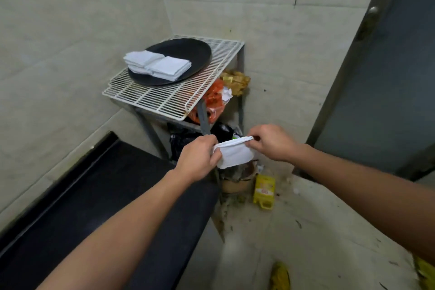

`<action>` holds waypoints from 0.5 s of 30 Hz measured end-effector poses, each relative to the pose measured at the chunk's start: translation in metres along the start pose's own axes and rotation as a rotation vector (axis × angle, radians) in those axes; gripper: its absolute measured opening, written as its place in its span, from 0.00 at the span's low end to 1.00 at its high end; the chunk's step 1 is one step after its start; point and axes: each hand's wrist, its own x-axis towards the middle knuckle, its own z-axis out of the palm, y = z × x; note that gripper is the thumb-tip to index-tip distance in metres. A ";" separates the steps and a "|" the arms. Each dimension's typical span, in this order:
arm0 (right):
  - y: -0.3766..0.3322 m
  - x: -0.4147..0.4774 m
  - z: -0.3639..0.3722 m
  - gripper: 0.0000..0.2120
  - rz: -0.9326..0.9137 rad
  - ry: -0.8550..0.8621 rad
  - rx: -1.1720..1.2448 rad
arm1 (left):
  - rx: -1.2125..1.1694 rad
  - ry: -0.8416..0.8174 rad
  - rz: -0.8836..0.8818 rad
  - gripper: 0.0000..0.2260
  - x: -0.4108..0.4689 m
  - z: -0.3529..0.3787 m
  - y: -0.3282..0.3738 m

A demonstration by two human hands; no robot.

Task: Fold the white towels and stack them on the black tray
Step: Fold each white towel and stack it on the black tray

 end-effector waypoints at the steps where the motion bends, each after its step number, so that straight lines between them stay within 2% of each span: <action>1: 0.009 0.015 -0.014 0.08 -0.026 0.016 -0.003 | -0.010 0.027 -0.025 0.07 0.019 -0.003 0.003; 8: 0.036 0.123 -0.076 0.09 -0.145 0.038 0.122 | -0.112 0.168 -0.222 0.08 0.111 -0.043 -0.006; 15: 0.009 0.238 -0.097 0.17 -0.217 0.012 0.350 | -0.287 0.352 -0.481 0.06 0.169 -0.088 -0.065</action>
